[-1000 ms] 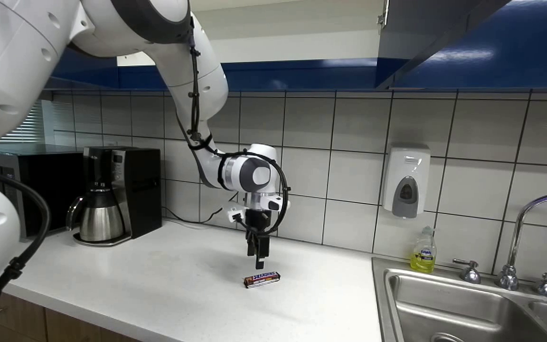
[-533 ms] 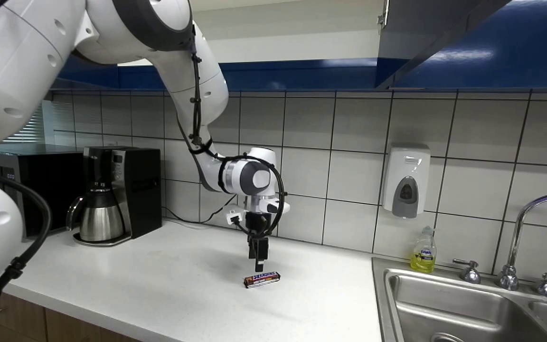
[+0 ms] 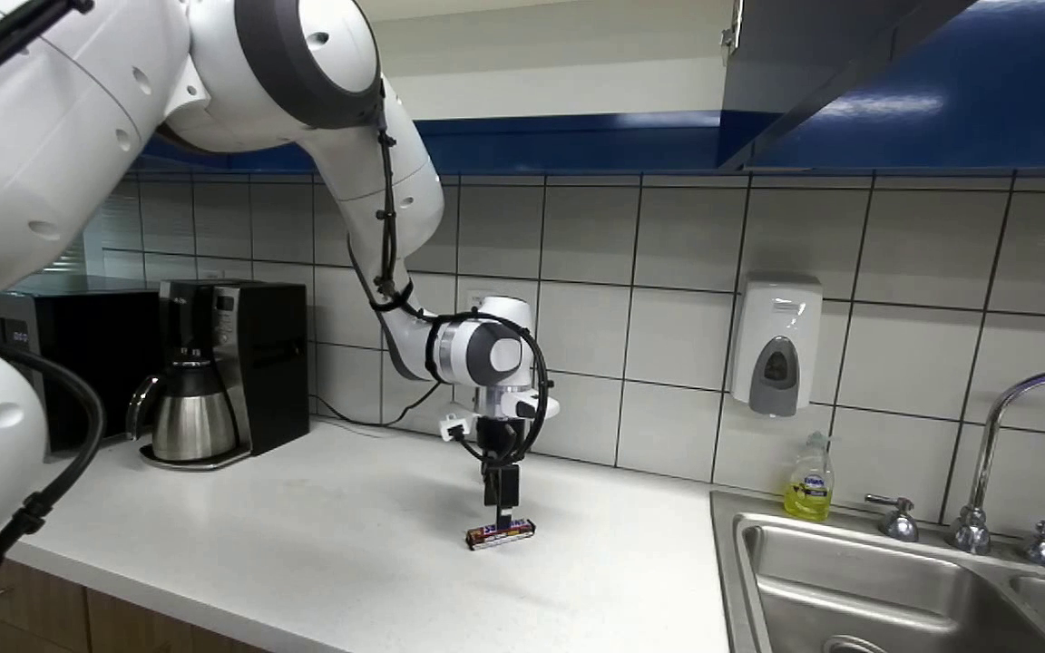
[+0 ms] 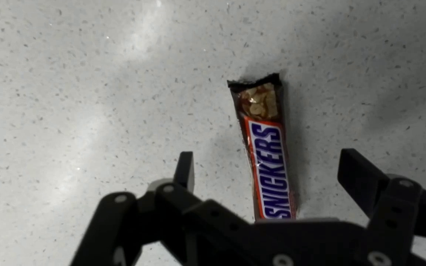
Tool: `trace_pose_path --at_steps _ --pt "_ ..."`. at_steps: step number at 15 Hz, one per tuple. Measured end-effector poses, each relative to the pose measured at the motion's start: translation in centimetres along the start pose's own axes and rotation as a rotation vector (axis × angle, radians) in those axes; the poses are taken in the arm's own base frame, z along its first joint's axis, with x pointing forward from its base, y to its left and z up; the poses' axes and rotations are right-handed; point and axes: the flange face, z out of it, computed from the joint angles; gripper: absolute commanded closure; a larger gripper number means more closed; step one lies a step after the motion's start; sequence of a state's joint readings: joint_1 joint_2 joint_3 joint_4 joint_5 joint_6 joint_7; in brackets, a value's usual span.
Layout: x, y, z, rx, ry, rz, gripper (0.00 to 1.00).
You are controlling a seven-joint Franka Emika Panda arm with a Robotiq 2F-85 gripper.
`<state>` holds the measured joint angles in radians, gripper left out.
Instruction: Put the brown packet in the open upper cabinet.
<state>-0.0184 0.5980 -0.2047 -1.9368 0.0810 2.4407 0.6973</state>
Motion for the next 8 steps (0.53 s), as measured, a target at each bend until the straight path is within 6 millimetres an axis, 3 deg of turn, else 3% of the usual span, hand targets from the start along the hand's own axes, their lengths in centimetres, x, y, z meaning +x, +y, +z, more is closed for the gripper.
trace_pose_path --at_steps 8 --pt "1.0 -1.2 1.7 -0.021 0.017 -0.003 0.0"
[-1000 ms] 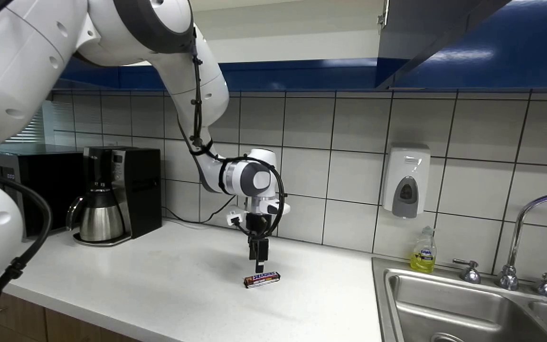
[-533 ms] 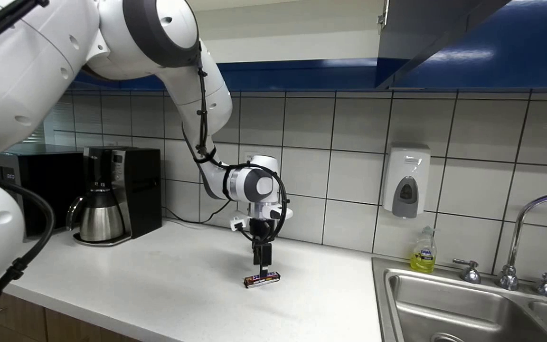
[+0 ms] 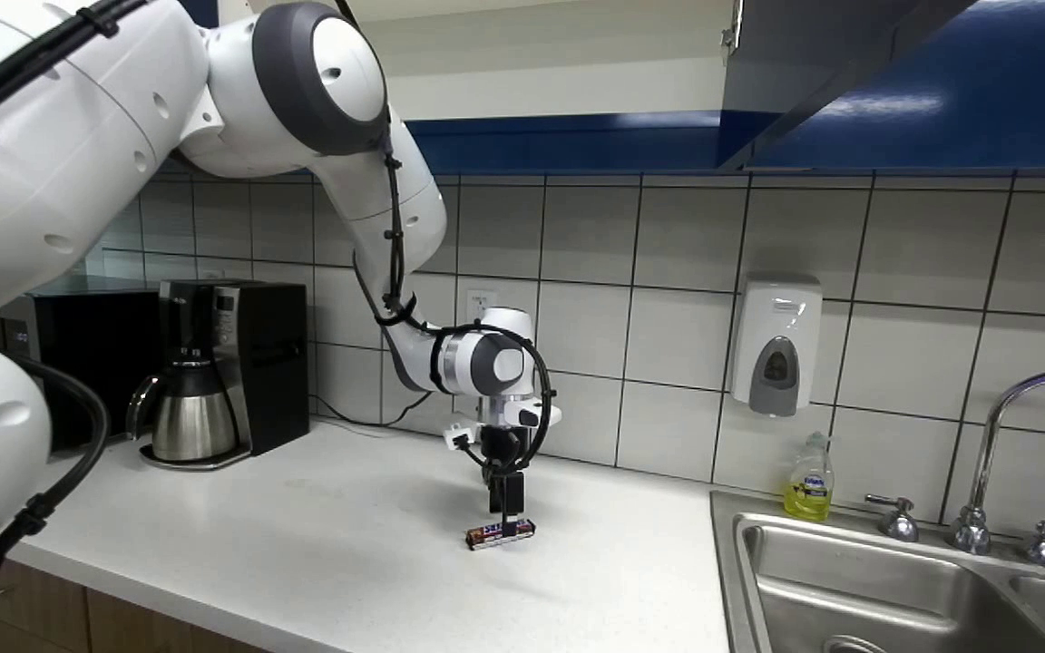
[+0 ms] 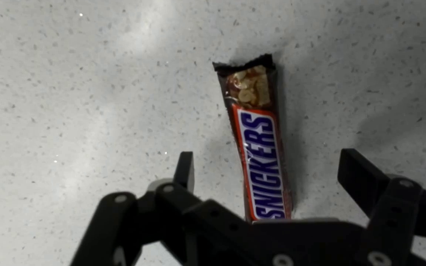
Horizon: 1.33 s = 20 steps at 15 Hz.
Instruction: Put the brown packet in the open upper cabinet.
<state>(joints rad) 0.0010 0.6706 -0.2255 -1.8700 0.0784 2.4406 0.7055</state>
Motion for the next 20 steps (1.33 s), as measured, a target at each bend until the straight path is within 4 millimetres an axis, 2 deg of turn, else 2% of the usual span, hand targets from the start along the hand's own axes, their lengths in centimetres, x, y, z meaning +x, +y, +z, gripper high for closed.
trace_pose_path --at_steps 1,2,3,12,13,20 --pt "0.04 -0.13 0.16 -0.001 0.001 -0.001 0.0" --pt "0.09 -0.25 0.28 -0.002 0.002 -0.002 0.25" --pt "0.14 -0.34 0.4 -0.003 0.002 -0.003 0.26" --pt "0.36 -0.62 0.61 -0.007 0.009 -0.006 0.97" --pt "0.41 -0.66 0.55 -0.006 0.01 -0.006 0.94" --pt "0.53 -0.78 0.49 -0.005 0.012 -0.006 0.93"
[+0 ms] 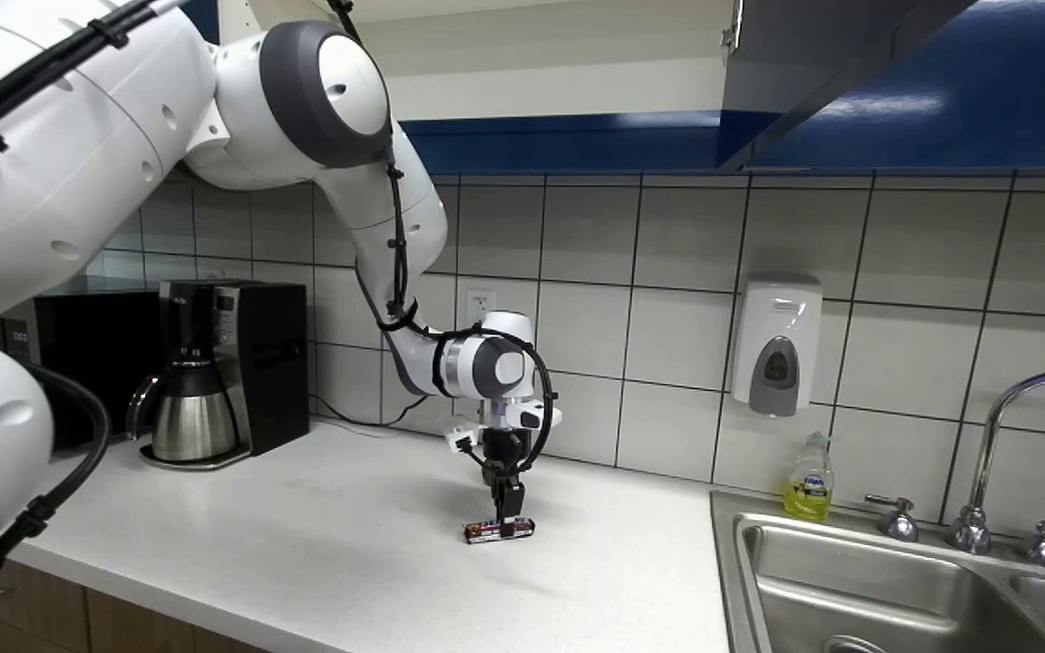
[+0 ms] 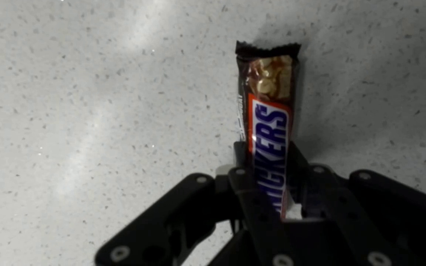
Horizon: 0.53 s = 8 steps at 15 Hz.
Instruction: Put the brown packet in the open upper cabinet.
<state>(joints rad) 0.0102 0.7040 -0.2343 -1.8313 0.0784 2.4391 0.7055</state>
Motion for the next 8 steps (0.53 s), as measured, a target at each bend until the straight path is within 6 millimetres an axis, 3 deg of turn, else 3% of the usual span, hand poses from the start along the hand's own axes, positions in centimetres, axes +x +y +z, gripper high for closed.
trace_pose_path --at_steps 3,8 --pt "-0.1 -0.3 -0.4 -0.006 0.013 -0.031 0.93" --pt "-1.3 -1.2 -3.0 -0.059 0.097 -0.22 0.93"
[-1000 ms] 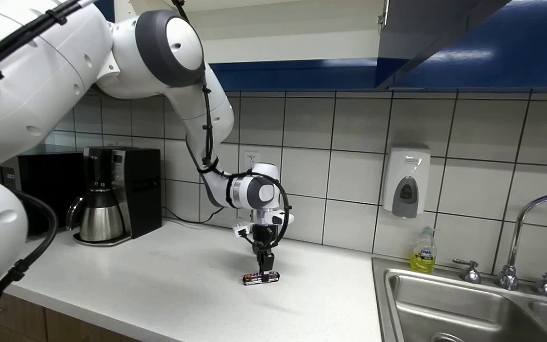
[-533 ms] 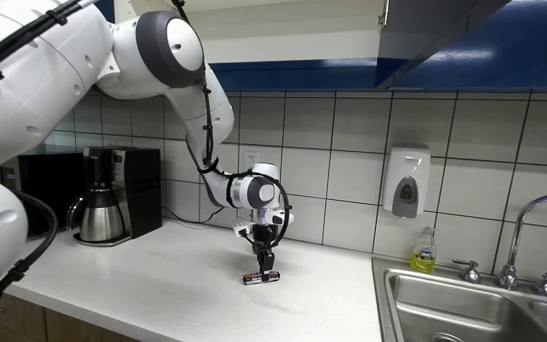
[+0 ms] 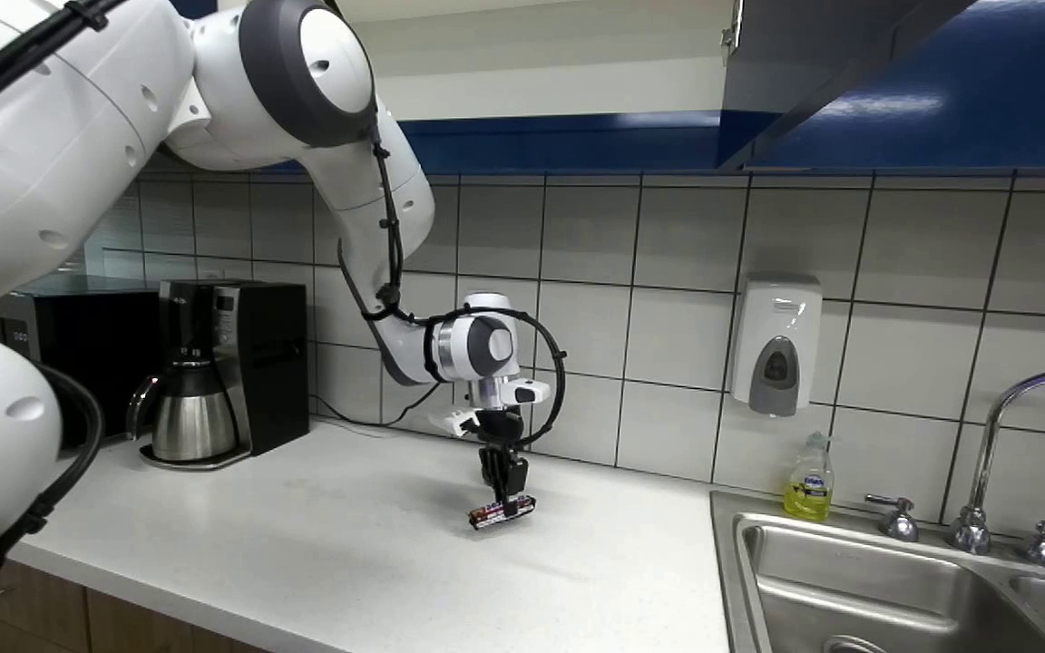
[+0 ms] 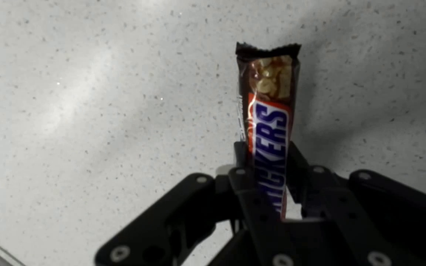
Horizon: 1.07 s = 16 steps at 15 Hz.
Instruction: Put the brown packet in the open upper cabinet.
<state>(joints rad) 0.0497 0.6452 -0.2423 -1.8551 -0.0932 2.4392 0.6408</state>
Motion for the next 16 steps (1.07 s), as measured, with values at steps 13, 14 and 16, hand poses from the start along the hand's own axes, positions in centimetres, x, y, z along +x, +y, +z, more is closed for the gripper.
trace_pose_path --at_steps 13,14,16 --pt "-7.6 0.8 -3.4 0.059 0.166 -0.326 0.93" --pt "-8.5 1.1 -3.4 0.072 0.174 -0.337 0.93" --pt "-10.2 1.8 -3.6 0.094 0.187 -0.361 0.93"
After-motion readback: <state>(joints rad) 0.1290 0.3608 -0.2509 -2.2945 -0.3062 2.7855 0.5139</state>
